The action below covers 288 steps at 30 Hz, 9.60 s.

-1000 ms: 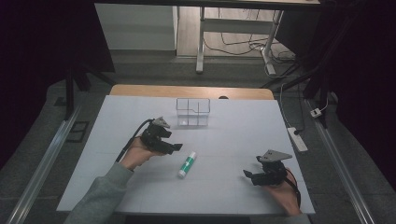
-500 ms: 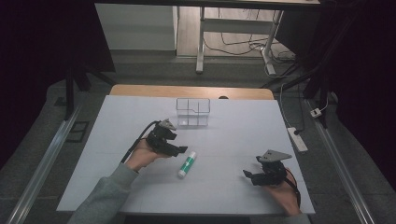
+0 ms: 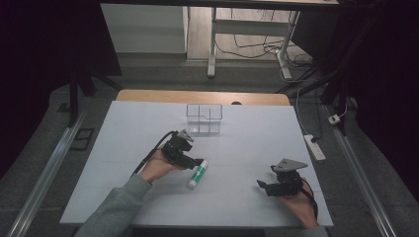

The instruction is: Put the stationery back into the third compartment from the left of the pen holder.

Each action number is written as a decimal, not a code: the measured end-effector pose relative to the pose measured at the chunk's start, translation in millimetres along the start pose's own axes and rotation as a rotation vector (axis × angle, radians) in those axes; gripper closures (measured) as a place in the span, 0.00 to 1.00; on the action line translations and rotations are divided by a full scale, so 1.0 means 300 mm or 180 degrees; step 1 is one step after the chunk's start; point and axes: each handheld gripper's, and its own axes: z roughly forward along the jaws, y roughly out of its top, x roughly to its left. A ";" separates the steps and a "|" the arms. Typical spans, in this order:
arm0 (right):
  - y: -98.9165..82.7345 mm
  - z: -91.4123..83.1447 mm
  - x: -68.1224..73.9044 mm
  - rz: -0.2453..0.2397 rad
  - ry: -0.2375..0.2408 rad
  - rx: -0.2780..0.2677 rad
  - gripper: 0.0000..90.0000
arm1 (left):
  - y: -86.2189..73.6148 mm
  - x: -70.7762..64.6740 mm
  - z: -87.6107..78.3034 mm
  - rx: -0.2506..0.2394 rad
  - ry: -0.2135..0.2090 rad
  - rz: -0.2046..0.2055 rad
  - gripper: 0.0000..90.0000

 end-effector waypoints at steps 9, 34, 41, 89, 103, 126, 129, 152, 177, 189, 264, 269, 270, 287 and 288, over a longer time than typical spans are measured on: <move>0.001 -0.003 0.000 0.0011 0.0011 -0.0010 0.23 | 0.021 -0.026 0.052 0.0111 -0.0028 -0.0039 0.28; -0.002 0.005 0.011 -0.0040 0.0092 -0.0038 0.23 | 0.037 -0.042 0.166 0.0567 0.0107 -0.0345 0.40; -0.002 0.005 0.011 -0.0025 0.0078 -0.0048 0.23 | 0.043 -0.073 0.161 0.0667 0.0110 -0.0299 0.64; -0.005 0.011 0.010 -0.0034 0.0012 0.0012 0.24 | 0.000 0.029 -0.088 -0.0369 -0.0204 -0.0309 0.71; -0.006 0.013 0.010 -0.0025 0.0001 0.0030 0.24 | -0.016 0.057 -0.147 -0.0755 -0.0107 -0.0358 0.71; -0.005 0.005 0.009 -0.0008 -0.0006 -0.0041 0.24 | 0.023 0.092 -0.203 -0.1195 -0.0033 -0.0238 0.71; -0.005 0.005 0.009 -0.0007 -0.0006 -0.0042 0.24 | 0.035 0.100 -0.210 -0.1214 -0.0011 -0.0231 0.71; -0.006 0.004 0.007 0.0010 0.0001 -0.0039 0.24 | 0.162 0.153 -0.200 -0.1425 0.0065 -0.0151 0.71; -0.007 0.008 0.007 0.0019 -0.0012 -0.0027 0.24 | 0.286 0.173 -0.134 -0.1524 0.0037 -0.0061 0.71; -0.007 0.013 0.004 0.0034 -0.0012 -0.0026 0.24 | 0.343 0.187 -0.118 -0.1584 0.0029 -0.0006 0.71; -0.007 0.001 0.005 0.0034 -0.0001 -0.0061 0.23 | 0.242 0.204 -0.098 -0.1101 0.0151 0.0265 0.42; -0.007 0.000 0.008 0.0037 0.0000 -0.0073 0.23 | 0.166 0.191 -0.133 -0.1091 0.0205 0.0244 0.42; -0.007 -0.001 0.008 0.0038 0.0001 -0.0074 0.23 | 0.150 0.187 -0.140 -0.1090 0.0214 0.0241 0.42; -0.004 -0.017 0.012 0.0014 -0.0002 -0.0125 0.23 | -0.193 0.149 -0.273 -0.0984 0.0358 -0.0033 0.42; -0.004 -0.018 0.012 0.0022 0.0003 -0.0131 0.23 | -0.217 0.148 -0.281 -0.0980 0.0364 -0.0060 0.42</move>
